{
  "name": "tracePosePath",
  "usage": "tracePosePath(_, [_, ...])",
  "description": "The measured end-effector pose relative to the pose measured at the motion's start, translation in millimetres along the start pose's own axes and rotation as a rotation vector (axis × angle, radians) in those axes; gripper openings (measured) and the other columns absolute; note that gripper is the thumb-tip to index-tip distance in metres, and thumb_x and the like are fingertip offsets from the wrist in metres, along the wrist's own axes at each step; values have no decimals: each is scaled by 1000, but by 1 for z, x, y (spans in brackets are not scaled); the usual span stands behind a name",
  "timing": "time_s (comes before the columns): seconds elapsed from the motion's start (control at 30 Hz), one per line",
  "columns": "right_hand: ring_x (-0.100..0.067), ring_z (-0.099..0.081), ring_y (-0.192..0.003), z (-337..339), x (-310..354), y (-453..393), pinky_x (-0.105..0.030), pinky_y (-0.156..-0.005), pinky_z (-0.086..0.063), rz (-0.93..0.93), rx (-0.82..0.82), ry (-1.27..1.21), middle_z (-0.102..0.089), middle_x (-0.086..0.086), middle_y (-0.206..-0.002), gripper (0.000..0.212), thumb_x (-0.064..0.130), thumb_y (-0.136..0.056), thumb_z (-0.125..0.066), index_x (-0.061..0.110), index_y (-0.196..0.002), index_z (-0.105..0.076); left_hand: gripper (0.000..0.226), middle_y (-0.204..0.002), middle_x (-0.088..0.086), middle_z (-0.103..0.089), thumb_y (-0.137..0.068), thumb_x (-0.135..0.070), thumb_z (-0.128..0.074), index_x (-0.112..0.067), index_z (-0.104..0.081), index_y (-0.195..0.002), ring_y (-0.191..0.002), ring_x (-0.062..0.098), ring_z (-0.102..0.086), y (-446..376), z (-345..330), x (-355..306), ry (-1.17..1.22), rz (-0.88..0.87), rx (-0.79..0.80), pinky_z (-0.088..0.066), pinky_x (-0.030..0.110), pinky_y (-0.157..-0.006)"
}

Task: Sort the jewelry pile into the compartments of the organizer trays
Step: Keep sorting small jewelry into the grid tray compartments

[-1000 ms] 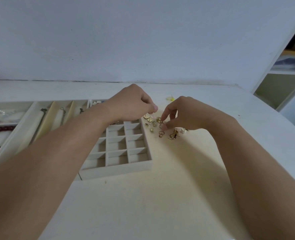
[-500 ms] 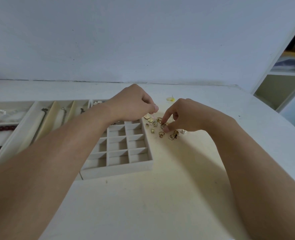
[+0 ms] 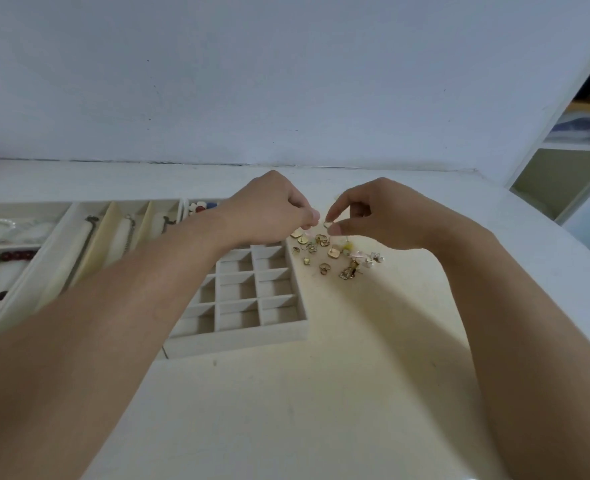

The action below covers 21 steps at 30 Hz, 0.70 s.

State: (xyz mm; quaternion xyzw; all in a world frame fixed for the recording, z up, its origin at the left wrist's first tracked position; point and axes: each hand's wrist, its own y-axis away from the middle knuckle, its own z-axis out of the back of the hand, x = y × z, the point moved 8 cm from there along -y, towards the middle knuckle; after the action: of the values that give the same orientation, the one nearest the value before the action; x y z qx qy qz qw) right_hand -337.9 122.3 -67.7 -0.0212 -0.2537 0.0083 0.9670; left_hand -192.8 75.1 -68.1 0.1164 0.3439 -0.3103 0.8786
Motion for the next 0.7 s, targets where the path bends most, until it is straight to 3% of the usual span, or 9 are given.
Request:
tracePosePath(0.03, [-3,-42,-46,3,2,0,-12,-47,-32,19,-33,-38,-52,22,-51,14,42,-86,-76,31,-95,-73,21,-62,-10,-71,-95,-37,-65,-22,-80,-89,-49,5,-59,-1,0,1,14,-6,-11,-40,14,-48])
tracePosePath(0.1, [-3,-43,-48,10,6,0,-13,-49,-31,51,-106,-95,-50,23,-53,14,42,-85,-77,32,-94,-72,22,-84,-3,-76,-94,-40,-66,-25,-80,-87,-65,2,-65,-4,-1,4,65,-8,-14,-43,16,-54])
tracePosePath(0.2, [-5,-43,-50,16,12,2,-14,-49,-31,91,-189,-142,-49,22,-53,13,40,-84,-79,34,-91,-70,21,-87,-14,-77,-93,-40,-67,-24,-80,-87,-87,6,-69,-7,-2,4,185,-6,-5,-49,23,-68])
tracePosePath(0.3, [-5,-42,-50,20,15,4,-14,-49,-31,115,-252,-175,-49,22,-54,15,38,-80,-83,35,-87,-70,19,-89,-12,-77,-92,-36,-69,-21,-81,-87,-84,6,-68,-8,-1,5,290,5,-18,-54,25,-80])
tracePosePath(0.5, [-3,-46,-54,24,10,6,-12,-49,-35,84,-230,-167,-57,17,-63,18,38,-74,-87,32,-86,-76,15,-73,-19,-73,-87,-35,-75,-22,-80,-81,-71,-5,-66,-10,4,8,259,19,-78,-47,18,-65])
tracePosePath(0.6, [-1,-45,-50,19,-3,9,-10,-46,-33,2,-42,8,-58,20,-60,11,30,-75,-87,34,-75,-77,13,-65,-21,-70,-85,-31,-76,-20,-79,-80,-57,-11,-60,-10,7,11,221,13,-108,-43,14,-56])
tracePosePath(0.7, [1,-46,-46,6,-18,14,-11,-46,-32,-113,148,159,-64,14,-68,11,30,-76,-87,36,-80,-79,14,-73,-14,-71,-85,-31,-76,-18,-79,-81,-65,-4,-63,-10,8,12,212,5,-109,-46,18,-63])
